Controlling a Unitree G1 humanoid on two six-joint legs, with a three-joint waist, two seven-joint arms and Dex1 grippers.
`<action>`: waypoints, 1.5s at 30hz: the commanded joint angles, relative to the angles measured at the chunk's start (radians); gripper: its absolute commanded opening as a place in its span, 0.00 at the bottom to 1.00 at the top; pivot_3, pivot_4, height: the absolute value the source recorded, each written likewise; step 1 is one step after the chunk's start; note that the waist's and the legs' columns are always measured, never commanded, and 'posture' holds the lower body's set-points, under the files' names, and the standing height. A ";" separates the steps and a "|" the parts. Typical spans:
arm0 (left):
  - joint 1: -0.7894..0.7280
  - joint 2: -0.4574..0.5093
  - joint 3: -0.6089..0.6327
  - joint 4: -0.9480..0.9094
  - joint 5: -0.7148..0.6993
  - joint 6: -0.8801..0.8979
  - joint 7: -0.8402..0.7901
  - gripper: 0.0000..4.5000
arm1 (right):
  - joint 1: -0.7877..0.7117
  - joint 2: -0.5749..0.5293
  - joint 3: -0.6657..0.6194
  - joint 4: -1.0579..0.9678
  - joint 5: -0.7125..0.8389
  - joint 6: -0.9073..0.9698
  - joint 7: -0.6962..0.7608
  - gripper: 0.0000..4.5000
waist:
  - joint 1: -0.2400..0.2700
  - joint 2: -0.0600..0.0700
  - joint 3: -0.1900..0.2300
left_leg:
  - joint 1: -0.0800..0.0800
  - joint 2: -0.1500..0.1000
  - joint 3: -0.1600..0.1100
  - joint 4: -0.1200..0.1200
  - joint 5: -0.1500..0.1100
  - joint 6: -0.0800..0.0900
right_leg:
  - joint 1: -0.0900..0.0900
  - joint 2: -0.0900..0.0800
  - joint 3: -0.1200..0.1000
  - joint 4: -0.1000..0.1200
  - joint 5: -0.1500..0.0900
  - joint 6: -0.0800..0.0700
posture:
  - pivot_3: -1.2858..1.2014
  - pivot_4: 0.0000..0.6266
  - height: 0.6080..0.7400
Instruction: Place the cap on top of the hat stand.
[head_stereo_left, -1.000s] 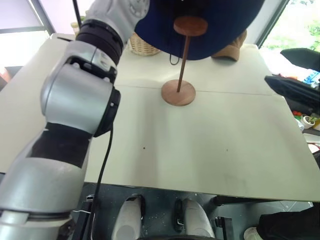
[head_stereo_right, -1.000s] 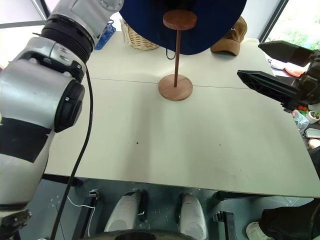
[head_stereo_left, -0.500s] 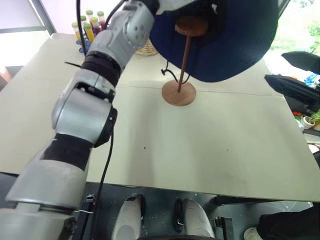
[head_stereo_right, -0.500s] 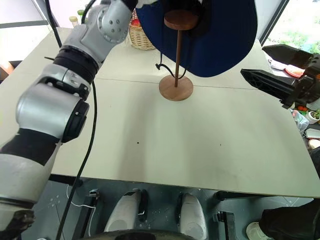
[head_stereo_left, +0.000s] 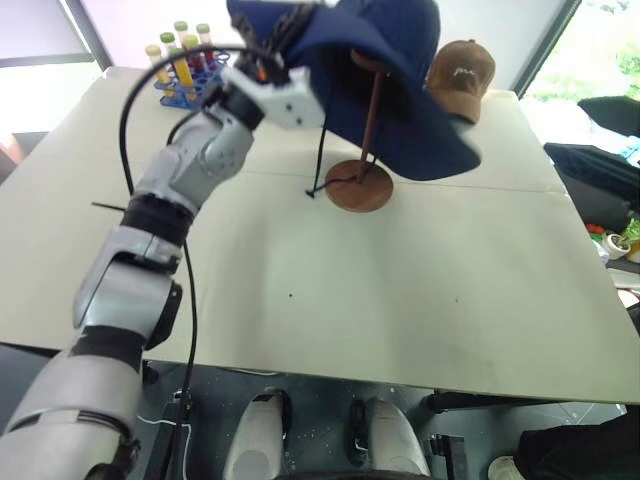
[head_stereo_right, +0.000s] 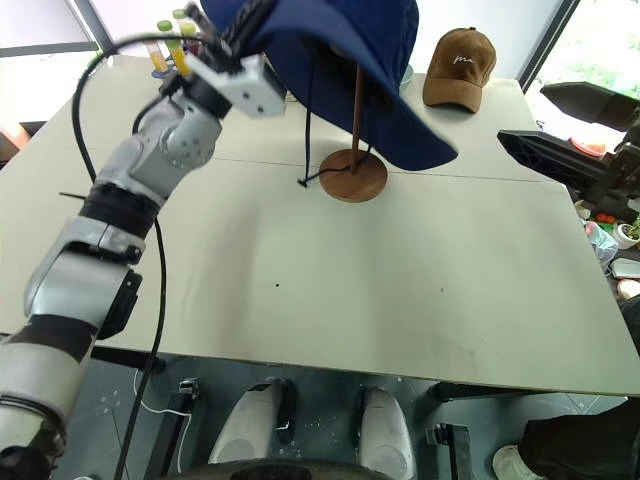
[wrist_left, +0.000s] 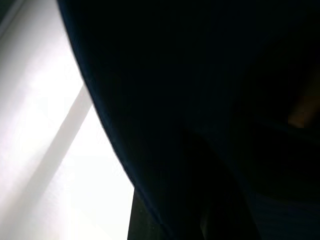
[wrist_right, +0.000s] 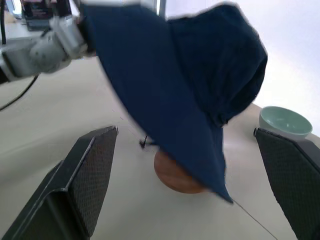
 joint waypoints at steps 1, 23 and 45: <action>0.045 0.027 -0.014 -0.099 0.051 -0.022 -0.007 0.01 | -0.038 -0.018 0.010 0.022 -0.013 -0.028 0.013 1.00 | 0.001 0.000 0.000 | 0.000 0.000 0.000 0.001 0.000 0.000 | 0.000 0.000 0.000 0.000 0.000 0.000 | 0.52 0.24 1.00; 0.320 0.093 -0.056 -0.117 0.088 -0.011 -0.211 0.01 | -0.073 -0.002 0.093 0.061 -0.072 -0.044 0.063 1.00 | 0.001 0.003 -0.002 | 0.002 0.001 0.001 0.001 0.000 0.000 | 0.002 0.000 0.000 0.000 0.001 -0.001 | 0.52 0.24 1.00; 0.401 0.247 0.104 -0.324 -0.108 -0.046 -0.379 0.99 | -0.108 0.010 0.185 0.104 -0.129 -0.099 0.114 1.00 | -0.006 0.003 -0.002 | 0.003 0.001 0.001 0.001 0.000 0.000 | 0.002 0.000 0.000 0.000 0.001 -0.001 | 0.52 0.24 1.00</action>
